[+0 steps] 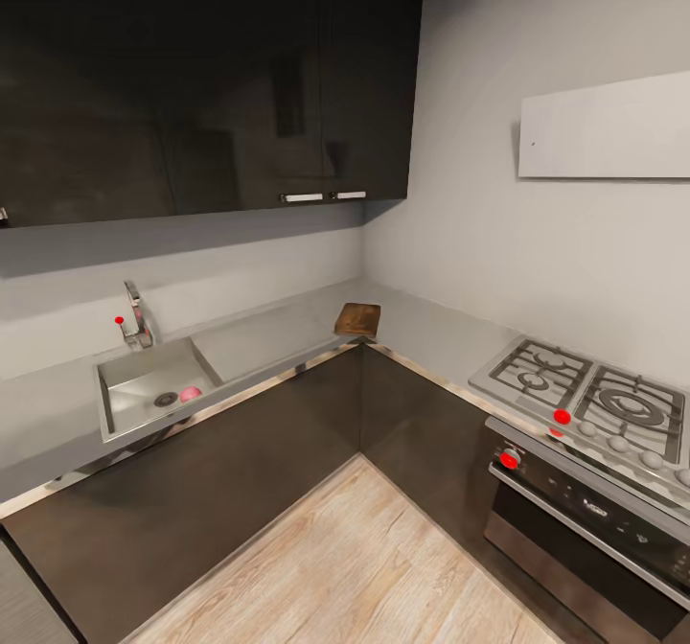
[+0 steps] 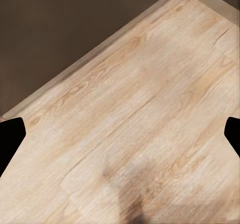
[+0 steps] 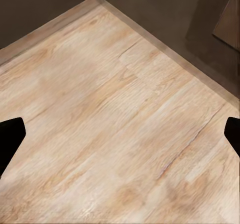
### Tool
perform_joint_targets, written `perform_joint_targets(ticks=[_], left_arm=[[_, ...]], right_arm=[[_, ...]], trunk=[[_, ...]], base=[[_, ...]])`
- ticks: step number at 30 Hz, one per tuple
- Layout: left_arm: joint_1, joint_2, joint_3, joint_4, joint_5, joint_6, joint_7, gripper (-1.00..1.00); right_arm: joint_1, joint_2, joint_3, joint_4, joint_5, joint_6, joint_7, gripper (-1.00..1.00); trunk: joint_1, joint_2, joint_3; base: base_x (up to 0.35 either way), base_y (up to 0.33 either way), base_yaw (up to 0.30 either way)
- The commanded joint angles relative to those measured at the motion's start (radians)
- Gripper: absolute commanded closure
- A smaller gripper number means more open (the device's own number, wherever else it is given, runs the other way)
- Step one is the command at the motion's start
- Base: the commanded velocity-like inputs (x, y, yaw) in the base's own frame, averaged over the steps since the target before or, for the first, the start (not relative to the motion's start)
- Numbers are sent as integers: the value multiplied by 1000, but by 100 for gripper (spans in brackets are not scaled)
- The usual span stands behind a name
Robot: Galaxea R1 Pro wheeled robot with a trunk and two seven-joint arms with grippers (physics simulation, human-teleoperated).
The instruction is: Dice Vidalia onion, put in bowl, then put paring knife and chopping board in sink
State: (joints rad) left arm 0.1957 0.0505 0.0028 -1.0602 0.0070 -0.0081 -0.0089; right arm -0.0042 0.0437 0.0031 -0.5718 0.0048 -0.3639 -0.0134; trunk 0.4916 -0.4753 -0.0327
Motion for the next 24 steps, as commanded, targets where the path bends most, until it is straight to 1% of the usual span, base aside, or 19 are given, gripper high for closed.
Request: perform_joint_targets(ticks=[1, 4, 5, 6, 7, 8, 10, 11, 13, 14, 15, 16, 19, 20, 21, 23, 24], left_arm=[[8, 0, 0, -11, 1, -1, -1, -100], [18, 1, 0, -21, 1, -1, -1, -100], [20, 2, 1, -21, 1, -1, -1, -100], [21, 2, 1, -20, 1, -1, -1, -100], [22, 2, 2, -20, 1, -1, -1, -100], [22, 2, 2, -19, 1, -1, -1, -100], [22, 2, 2, -18, 0, 0, 0, -100], [22, 1, 2, -15, 1, 0, 0, -100], [22, 1, 2, -11, 1, 0, 0, -100], [22, 1, 2, -8, 1, 0, 0, -100], [22, 0, 3, -7, 0, 0, 0, -100], [22, 0, 3, -7, 0, 0, 0, -100], [22, 0, 3, -6, 0, 0, 0, -100], [22, 0, 4, -5, 0, 0, 0, -100], [22, 0, 3, -5, 0, 0, 0, -100], [22, 0, 4, -4, 0, 1, 0, -100], [22, 0, 4, -4, 0, 2, 0, -100]], right_arm=[[0, 0, 0, -15, 1, -1, -13, -100], [0, 4, 1, -91, 3, 7, -76, -100], [0, 11, 2, -145, 3, 28, -105, -100], [0, 17, 3, -185, 3, 55, -119, -100], [0, 29, 5, -254, 3, 115, -130, -100], [0, 32, 5, -278, 3, 139, -132, -100], [0, 45, 6, -379, 3, 236, -137, -100], [-1, 51, 7, -452, 3, 297, -139, -100], [-7, 58, 9, -517, 2, 345, -140, -100], [-30, 67, 13, -565, 2, 388, -146, -100], [-96, 82, 17, -597, 6, 459, -182, -100], [-113, 84, 18, -601, 8, 477, -192, -100], [-220, 98, 20, -613, 14, 568, -236, -100], [-254, 106, 21, -614, 15, 594, -242, -100], [-271, 110, 21, -615, 15, 607, -245, -100], [-332, 131, 22, -614, 16, 656, -251, -100], [-360, 131, 22, -612, 16, 676, -252, -100]], trunk=[[1, -2, -2], [1, -2, -2], [1, -2, -2], [1, -2, -2], [1, -2, -2], [1, -2, -2], [1, -2, -2], [1, -2, -2], [1, -2, -2], [1, -2, -2], [1, -2, -2], [1, -2, -2], [1, -2, -2], [1, -2, -2], [1, -2, -2], [1, -2, -2], [1, -2, -2]], base=[[0, 0, 0], [0, 0, 0], [0, 0, 0], [0, 0, 0], [0, 0, 0], [0, 0, 0], [0, 0, 0], [0, 0, 0], [0, 0, 0], [0, 0, 0], [0, 0, 0], [0, 0, 0], [0, 0, 0], [5, 0, 0], [18, 0, 0], [98, 0, 0], [201, 0, 0]])
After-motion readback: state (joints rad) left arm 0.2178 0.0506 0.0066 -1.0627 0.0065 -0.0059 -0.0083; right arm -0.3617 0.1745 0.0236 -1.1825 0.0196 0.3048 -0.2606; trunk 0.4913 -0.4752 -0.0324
